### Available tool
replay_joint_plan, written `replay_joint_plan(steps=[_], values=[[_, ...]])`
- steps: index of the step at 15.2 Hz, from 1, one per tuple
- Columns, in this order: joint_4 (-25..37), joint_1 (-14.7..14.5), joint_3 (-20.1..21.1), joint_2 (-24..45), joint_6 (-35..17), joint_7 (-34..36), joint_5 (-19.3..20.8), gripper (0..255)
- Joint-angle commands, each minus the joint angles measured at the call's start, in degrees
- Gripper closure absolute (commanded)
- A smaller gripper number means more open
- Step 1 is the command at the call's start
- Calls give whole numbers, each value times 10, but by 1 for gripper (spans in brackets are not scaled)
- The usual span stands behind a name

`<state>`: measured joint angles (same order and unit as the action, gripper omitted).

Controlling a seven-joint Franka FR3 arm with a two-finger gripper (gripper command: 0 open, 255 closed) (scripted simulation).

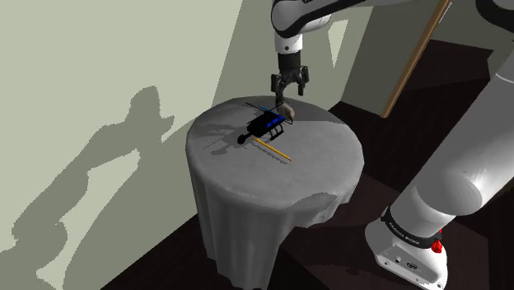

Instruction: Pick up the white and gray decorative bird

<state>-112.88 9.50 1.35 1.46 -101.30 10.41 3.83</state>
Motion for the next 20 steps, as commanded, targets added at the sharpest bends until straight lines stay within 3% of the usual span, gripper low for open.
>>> replay_joint_plan(steps=[1, 12, 20], values=[[39, 5, -6, 45, -2, 14, 5, 0], [307, 39, -46, 288, 38, 66, 11, 0], [289, 41, -47, 316, -6, 72, 11, 0]])
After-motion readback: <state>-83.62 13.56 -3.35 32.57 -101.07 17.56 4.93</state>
